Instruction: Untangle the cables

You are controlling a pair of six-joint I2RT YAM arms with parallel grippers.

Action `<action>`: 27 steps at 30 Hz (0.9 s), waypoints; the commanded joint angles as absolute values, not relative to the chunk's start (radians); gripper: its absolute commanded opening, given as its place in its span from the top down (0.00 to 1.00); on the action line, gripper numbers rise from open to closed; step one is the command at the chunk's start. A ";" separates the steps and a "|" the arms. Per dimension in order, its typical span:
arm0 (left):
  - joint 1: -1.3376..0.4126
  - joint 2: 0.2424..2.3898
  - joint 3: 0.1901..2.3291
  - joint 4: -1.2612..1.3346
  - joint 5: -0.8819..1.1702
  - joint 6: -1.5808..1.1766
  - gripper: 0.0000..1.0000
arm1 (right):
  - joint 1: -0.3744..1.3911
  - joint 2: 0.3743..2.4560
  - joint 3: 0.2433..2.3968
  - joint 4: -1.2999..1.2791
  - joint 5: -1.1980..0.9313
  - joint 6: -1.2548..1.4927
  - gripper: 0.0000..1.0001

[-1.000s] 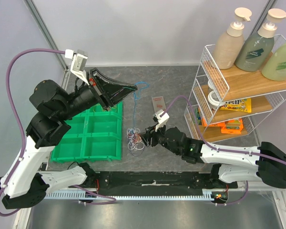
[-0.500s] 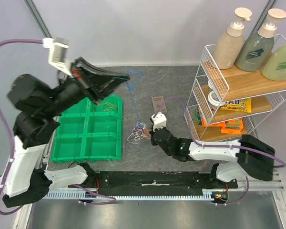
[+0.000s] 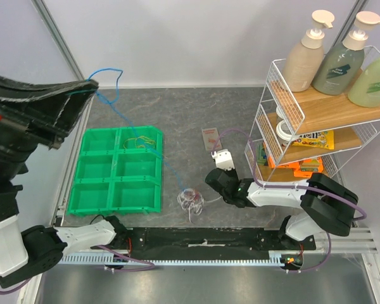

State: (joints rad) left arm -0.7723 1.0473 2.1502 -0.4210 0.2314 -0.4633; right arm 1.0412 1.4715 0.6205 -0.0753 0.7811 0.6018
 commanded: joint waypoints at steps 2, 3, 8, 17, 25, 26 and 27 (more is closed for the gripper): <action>-0.776 1.152 2.291 -0.451 0.158 -0.394 0.98 | 0.991 1.469 0.650 -0.089 0.825 0.555 1.00; -0.776 1.187 2.374 -0.453 0.163 -0.381 0.98 | 0.986 1.486 0.649 -0.078 0.822 0.549 1.00; -0.776 1.221 2.379 -0.347 0.155 -0.393 0.98 | 0.974 1.511 0.664 -0.067 0.807 0.548 1.00; -0.776 1.181 2.091 -0.481 -0.099 -0.235 0.98 | 0.974 1.350 0.631 -0.026 0.747 0.391 1.00; -0.770 1.049 1.655 -0.457 -0.388 -0.098 0.98 | 0.974 1.279 0.537 0.100 0.692 0.328 1.00; -0.767 1.039 1.620 -0.463 -0.400 -0.098 0.98 | 0.974 1.272 0.532 0.104 0.689 0.328 1.00; -0.769 1.023 1.583 -0.463 -0.416 -0.101 0.98 | 0.974 1.261 0.526 0.113 0.687 0.325 1.00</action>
State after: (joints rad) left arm -0.7715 1.0889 1.6703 -0.4747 -0.2634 -0.1825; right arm 0.9771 1.3125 0.5503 0.0265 0.7090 0.3599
